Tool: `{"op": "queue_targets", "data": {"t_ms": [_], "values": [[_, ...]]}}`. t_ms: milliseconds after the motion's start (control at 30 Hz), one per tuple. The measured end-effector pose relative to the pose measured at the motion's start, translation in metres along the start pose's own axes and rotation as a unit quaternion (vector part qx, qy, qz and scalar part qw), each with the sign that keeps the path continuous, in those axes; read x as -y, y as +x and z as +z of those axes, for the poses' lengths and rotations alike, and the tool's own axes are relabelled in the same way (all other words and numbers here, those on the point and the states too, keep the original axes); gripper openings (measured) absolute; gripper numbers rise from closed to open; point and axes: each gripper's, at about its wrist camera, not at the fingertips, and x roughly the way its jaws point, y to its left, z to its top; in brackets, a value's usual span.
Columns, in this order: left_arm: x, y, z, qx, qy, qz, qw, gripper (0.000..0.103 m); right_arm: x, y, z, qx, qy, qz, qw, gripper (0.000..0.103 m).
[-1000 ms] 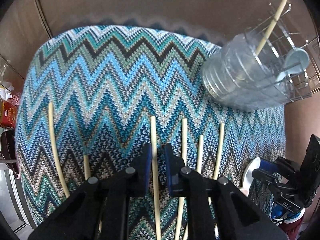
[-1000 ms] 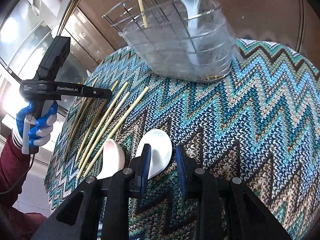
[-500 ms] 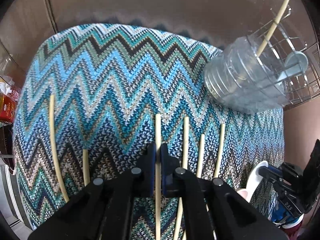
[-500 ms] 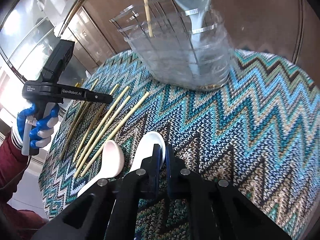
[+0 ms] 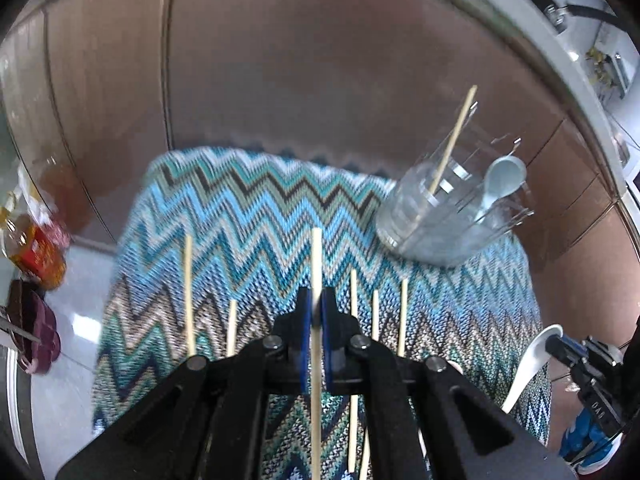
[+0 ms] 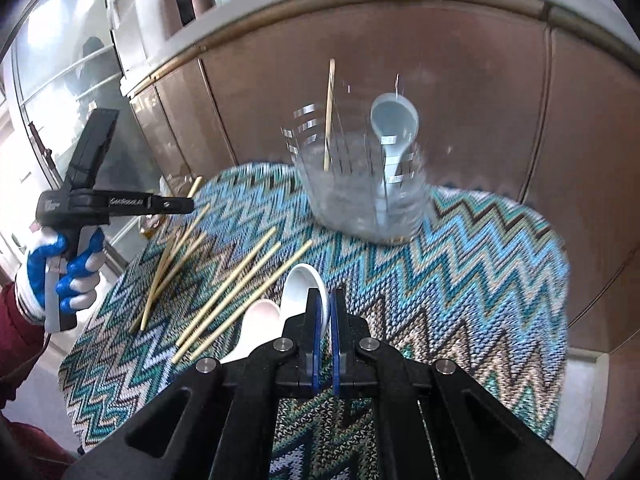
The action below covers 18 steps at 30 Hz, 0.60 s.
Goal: Organize utensils
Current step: 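Drop the spoon into the clear holder with the right tool while the left tool drops its chopstick in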
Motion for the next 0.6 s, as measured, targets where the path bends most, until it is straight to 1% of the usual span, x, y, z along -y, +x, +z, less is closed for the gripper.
{"op": "queue_targets", "data": {"t_ms": [33, 133, 167, 233, 267, 300, 367, 400, 467, 500, 533, 567, 600], "values": [[0.001, -0.005, 0.002, 0.009, 0.002, 0.000, 1.0000, 0.004, -0.003, -0.005, 0.002, 0.009, -0.001, -0.007, 1.000, 0.004], [0.013, -0.030, 0.008, 0.052, 0.010, 0.000, 0.9986, 0.004, -0.007, -0.022, 0.013, 0.047, -0.006, -0.031, 0.998, 0.004], [0.019, -0.043, 0.014, 0.074, 0.014, -0.003, 0.9971, 0.004, -0.009, -0.029, 0.020, 0.064, -0.008, -0.040, 0.997, 0.004], [0.027, -0.060, 0.024, 0.105, 0.017, -0.010, 0.9942, 0.004, -0.012, -0.043, 0.037, 0.106, -0.017, -0.063, 0.992, 0.004], [0.034, -0.072, 0.034, 0.130, 0.018, -0.018, 0.9912, 0.004, -0.014, -0.048, 0.044, 0.124, -0.022, -0.075, 0.989, 0.004], [0.039, -0.079, 0.041, 0.145, 0.018, -0.025, 0.9889, 0.004, -0.015, -0.054, 0.054, 0.146, -0.023, -0.085, 0.985, 0.004], [0.051, -0.094, 0.058, 0.183, 0.015, -0.045, 0.9820, 0.004, -0.015, -0.062, 0.071, 0.184, -0.029, -0.105, 0.977, 0.004], [0.060, -0.101, 0.071, 0.207, 0.013, -0.059, 0.9766, 0.004, -0.016, -0.064, 0.079, 0.202, -0.035, -0.120, 0.971, 0.004], [0.073, -0.108, 0.086, 0.235, 0.008, -0.075, 0.9691, 0.004, -0.015, -0.066, 0.096, 0.232, -0.044, -0.142, 0.961, 0.004], [0.081, -0.110, 0.099, 0.252, 0.003, -0.088, 0.9637, 0.004, -0.013, -0.065, 0.103, 0.242, -0.046, -0.147, 0.958, 0.004], [0.087, -0.111, 0.106, 0.260, -0.001, -0.095, 0.9609, 0.004, -0.011, -0.063, 0.111, 0.252, -0.047, -0.151, 0.955, 0.004], [0.094, -0.109, 0.117, 0.274, -0.006, -0.106, 0.9559, 0.004, -0.010, -0.061, 0.118, 0.258, -0.051, -0.154, 0.952, 0.004], [0.100, -0.106, 0.125, 0.286, -0.010, -0.108, 0.9521, 0.004, -0.010, -0.058, 0.125, 0.263, -0.059, -0.160, 0.950, 0.004]]}}
